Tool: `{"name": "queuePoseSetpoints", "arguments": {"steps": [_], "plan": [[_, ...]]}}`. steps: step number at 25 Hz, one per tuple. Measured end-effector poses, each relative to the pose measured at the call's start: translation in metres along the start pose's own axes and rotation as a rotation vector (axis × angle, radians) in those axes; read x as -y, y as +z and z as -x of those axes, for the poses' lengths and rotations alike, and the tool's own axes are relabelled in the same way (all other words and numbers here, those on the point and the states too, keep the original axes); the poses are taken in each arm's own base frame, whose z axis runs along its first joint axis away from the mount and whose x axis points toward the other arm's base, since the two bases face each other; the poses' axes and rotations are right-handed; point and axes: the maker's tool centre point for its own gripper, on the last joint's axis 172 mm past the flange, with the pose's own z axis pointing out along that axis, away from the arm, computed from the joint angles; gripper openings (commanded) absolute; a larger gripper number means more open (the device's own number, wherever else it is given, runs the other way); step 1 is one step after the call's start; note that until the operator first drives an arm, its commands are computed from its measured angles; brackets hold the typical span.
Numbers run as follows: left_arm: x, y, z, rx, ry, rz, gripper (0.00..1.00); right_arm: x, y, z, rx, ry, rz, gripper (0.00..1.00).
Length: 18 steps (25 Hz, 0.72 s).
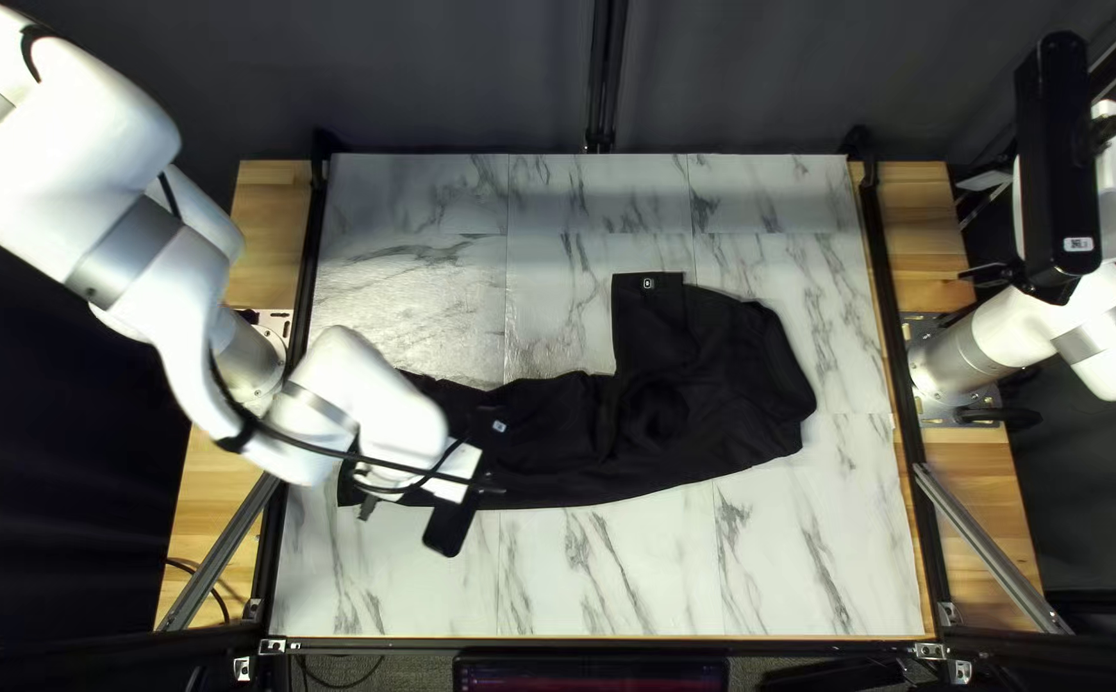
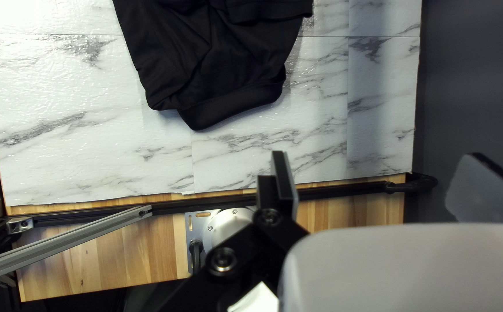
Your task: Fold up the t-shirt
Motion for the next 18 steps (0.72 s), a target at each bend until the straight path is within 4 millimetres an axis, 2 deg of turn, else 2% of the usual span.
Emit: {"name": "queuePoseSetpoints", "arguments": {"steps": [3, 8, 10, 11, 18], "plan": [[0.002, 0.008, -0.003, 0.004, -0.001, 0.029, 1.00, 0.000, 0.000, 0.000, 0.000, 0.000, 0.000, 1.00], [0.009, 0.023, -0.005, 0.003, -0.004, 0.074, 0.81, 0.000, 0.000, 0.000, 0.000, 0.000, 0.000, 1.00], [0.011, 0.029, -0.006, 0.003, 0.000, 0.089, 0.29, 0.000, 0.000, 0.000, 0.000, 0.000, 0.000, 1.00], [0.011, 0.031, -0.007, 0.002, 0.002, 0.097, 0.00, 0.000, 0.000, 0.000, 0.000, 0.000, 0.000, 1.00], [0.012, 0.034, -0.007, -0.008, 0.018, 0.131, 0.00, 0.000, 0.000, 0.000, 0.000, 0.000, 0.000, 1.00]]}}
